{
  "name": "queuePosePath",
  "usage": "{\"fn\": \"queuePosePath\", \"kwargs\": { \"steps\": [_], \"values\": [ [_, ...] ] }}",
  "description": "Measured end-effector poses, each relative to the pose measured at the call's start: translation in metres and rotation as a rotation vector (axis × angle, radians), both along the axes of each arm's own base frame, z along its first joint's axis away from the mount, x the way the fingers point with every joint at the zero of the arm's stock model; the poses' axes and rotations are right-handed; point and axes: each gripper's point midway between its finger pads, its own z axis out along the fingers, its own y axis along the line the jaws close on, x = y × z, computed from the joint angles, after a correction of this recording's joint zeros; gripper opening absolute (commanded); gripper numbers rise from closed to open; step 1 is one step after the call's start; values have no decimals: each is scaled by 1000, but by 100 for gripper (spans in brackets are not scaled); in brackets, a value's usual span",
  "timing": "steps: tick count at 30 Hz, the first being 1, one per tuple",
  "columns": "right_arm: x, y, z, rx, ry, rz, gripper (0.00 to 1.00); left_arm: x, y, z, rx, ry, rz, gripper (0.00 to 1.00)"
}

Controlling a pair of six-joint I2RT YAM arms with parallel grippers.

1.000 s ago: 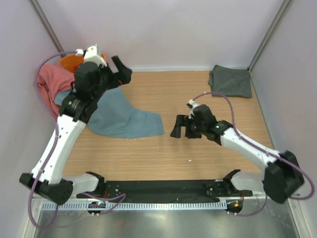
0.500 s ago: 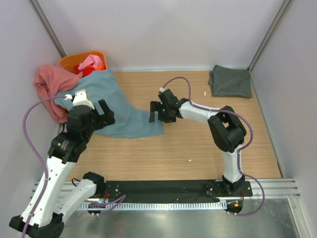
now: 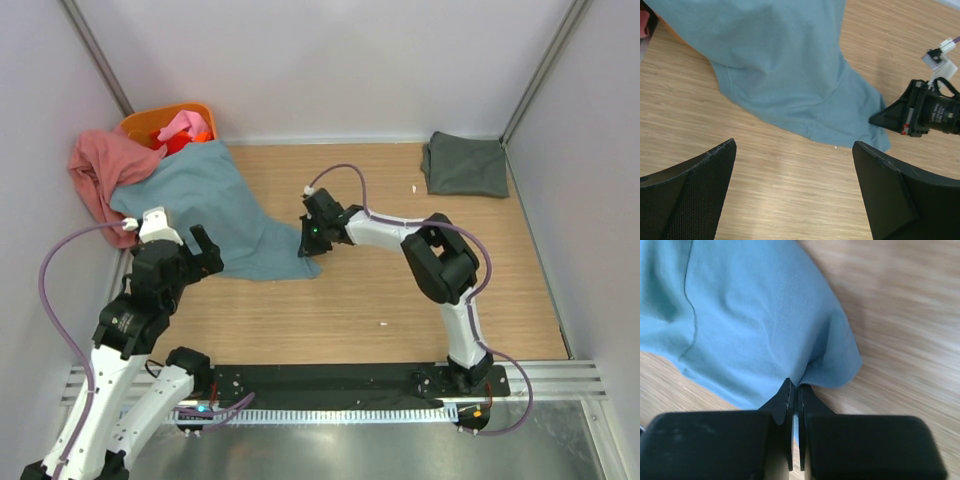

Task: Fold and stack the t-shirts
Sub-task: Grab the tshirt from the pile, then move the tshirt to the center of the board

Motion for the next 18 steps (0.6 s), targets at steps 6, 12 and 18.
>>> {"fn": "queuePosePath", "kwargs": {
  "steps": [6, 12, 18],
  "values": [
    [54, -124, 86, 47, -93, -270, 1, 2, -1, -3, 5, 16, -1, 96],
    [53, -396, 316, 69, -651, -907, 1, 2, -2, -5, 4, 22, -6, 94],
    [5, -403, 333, 55, -727, -904, 1, 4, -4, -8, 6, 38, -14, 94]
  ]
}}
